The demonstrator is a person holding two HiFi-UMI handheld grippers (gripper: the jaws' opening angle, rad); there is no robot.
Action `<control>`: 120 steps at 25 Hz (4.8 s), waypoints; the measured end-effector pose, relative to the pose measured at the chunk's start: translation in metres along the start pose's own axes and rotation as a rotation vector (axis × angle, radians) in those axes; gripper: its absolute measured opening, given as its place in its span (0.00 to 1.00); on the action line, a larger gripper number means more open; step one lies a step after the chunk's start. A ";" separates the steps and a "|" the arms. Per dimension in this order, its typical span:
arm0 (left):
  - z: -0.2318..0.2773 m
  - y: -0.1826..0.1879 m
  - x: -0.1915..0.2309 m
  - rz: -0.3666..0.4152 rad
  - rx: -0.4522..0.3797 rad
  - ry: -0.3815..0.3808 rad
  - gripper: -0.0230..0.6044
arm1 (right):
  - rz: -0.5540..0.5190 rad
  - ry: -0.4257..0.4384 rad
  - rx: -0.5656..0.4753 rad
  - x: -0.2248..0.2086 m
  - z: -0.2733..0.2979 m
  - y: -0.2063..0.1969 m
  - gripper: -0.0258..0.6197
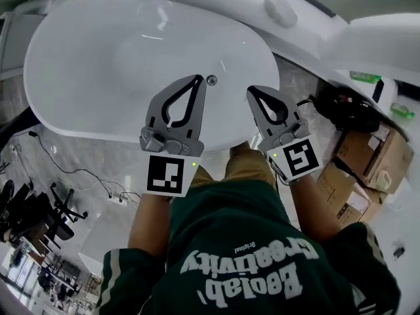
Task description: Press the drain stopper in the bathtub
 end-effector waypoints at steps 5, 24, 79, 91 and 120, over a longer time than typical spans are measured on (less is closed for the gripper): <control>0.011 -0.047 0.011 -0.056 0.018 0.038 0.05 | 0.030 0.092 0.063 -0.001 0.034 -0.043 0.06; 0.043 -0.286 0.020 -0.220 0.109 0.072 0.04 | 0.098 0.148 0.162 0.017 0.168 -0.229 0.06; 0.108 -0.506 -0.004 -0.400 0.382 0.083 0.04 | -0.165 0.203 0.815 -0.008 0.294 -0.537 0.05; 0.116 -0.513 -0.011 -0.396 0.391 0.031 0.04 | -0.168 0.211 0.855 -0.016 0.318 -0.565 0.05; 0.106 -0.546 0.011 -0.469 0.389 0.058 0.04 | -0.244 0.216 0.972 -0.008 0.356 -0.645 0.05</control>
Point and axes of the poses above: the fingertips, and each gripper's own axes: z forward along the fingers, x to its left, y out of its top, the point moved 1 cm from there along -z, backward along the fingers, and after that the axes turned 2 degrees about y, right-handed, at the moved point
